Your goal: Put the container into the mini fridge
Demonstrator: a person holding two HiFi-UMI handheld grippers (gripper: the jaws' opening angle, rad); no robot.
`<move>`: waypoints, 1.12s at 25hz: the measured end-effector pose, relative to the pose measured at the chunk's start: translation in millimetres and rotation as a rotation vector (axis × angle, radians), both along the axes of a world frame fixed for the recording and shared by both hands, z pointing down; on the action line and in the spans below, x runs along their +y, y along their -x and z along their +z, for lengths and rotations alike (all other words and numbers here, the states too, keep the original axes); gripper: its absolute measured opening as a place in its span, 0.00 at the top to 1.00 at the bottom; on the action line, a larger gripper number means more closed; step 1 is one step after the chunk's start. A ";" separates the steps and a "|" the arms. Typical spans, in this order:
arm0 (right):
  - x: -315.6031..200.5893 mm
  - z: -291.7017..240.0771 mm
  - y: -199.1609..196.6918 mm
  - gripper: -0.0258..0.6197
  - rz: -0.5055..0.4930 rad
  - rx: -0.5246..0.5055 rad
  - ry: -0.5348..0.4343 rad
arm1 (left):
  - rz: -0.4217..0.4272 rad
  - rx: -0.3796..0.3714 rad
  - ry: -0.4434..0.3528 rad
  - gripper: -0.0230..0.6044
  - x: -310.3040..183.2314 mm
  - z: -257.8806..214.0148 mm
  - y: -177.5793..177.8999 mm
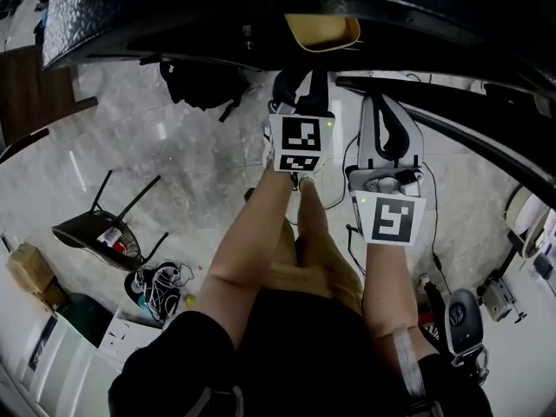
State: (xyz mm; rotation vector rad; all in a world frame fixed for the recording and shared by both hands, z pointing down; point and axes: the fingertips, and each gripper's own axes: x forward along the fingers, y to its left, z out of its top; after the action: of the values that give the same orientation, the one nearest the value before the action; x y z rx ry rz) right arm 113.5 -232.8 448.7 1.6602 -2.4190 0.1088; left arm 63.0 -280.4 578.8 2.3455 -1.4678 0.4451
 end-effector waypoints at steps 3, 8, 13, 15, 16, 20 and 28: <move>-2.0 2.2 0.8 0.91 0.003 0.002 0.003 | -0.009 -0.010 -0.009 0.93 -8.9 -2.9 2.2; -6.6 3.8 1.5 0.90 0.003 -0.002 0.007 | -0.023 -0.032 -0.018 0.93 -22.1 -4.6 11.5; -14.8 2.3 1.9 0.91 0.002 -0.005 0.009 | -0.030 -0.045 -0.021 0.93 -38.9 -4.2 19.5; -18.3 3.3 1.6 0.91 0.003 -0.003 0.007 | -0.035 -0.051 -0.022 0.93 -45.5 -2.4 21.5; -19.9 4.7 1.7 0.90 0.004 -0.002 0.007 | -0.036 -0.052 -0.024 0.93 -48.8 -1.5 22.1; -24.7 7.8 1.8 0.91 0.012 -0.001 0.010 | -0.026 -0.062 -0.037 0.93 -60.8 -0.5 22.1; -26.6 10.7 -4.3 0.91 0.023 0.010 0.015 | -0.009 -0.078 -0.045 0.93 -65.9 1.8 16.9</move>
State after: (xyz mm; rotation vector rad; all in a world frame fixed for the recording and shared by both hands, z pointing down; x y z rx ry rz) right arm 117.8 -259.4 459.4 1.6783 -2.3870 0.1211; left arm 46.1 -346.3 580.6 2.3801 -1.5378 0.5125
